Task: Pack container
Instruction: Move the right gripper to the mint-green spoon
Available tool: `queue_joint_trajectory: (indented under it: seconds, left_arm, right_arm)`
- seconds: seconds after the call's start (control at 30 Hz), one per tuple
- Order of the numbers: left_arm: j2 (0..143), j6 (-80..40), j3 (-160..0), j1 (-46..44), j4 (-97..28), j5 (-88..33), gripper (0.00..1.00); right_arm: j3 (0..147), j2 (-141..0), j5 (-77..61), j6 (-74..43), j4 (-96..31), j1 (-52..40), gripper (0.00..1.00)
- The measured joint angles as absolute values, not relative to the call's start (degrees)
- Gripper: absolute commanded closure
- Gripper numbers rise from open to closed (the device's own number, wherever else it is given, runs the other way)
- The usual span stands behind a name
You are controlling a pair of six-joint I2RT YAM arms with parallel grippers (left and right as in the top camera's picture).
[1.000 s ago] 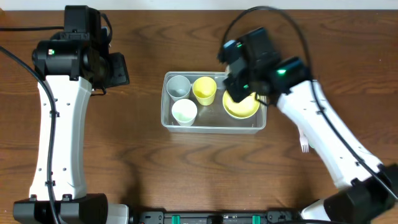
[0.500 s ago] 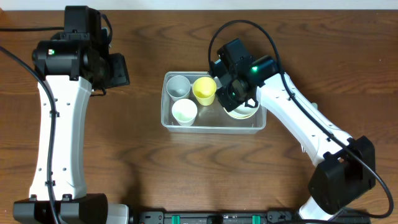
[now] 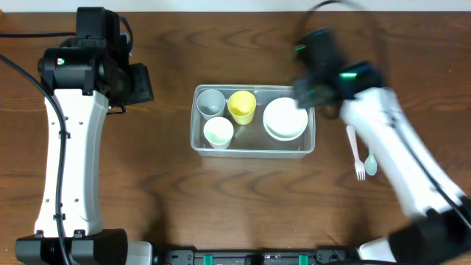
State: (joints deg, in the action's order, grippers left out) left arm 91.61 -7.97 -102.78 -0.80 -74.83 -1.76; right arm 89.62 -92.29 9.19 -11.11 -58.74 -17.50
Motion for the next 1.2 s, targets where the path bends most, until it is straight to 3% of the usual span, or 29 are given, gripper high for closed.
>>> queue_joint_trajectory:
  seconds: [0.2,0.37,0.63,1.2]
  left_arm:
    - [91.61,-7.97,-102.78,-0.8,-75.33,-1.78,0.42]
    - [91.61,-7.97,-102.78,-0.8,-75.77,-1.74,0.42]
    - [91.61,-7.97,-102.78,-0.8,-76.49,-1.74,0.42]
    - [91.61,-7.97,-102.78,-0.8,-76.58,-1.76,0.42]
  right_arm:
    - [90.94,-84.49,8.69,-14.09,-64.75,2.81,0.25]
    - [82.67,-88.68,5.69,-13.93,-63.4,10.61,0.25]
    - [66.22,-98.8,1.67,-13.58,-53.08,11.77,0.23]
    - [58.78,-102.02,0.97,-13.41,-42.74,11.77,0.24]
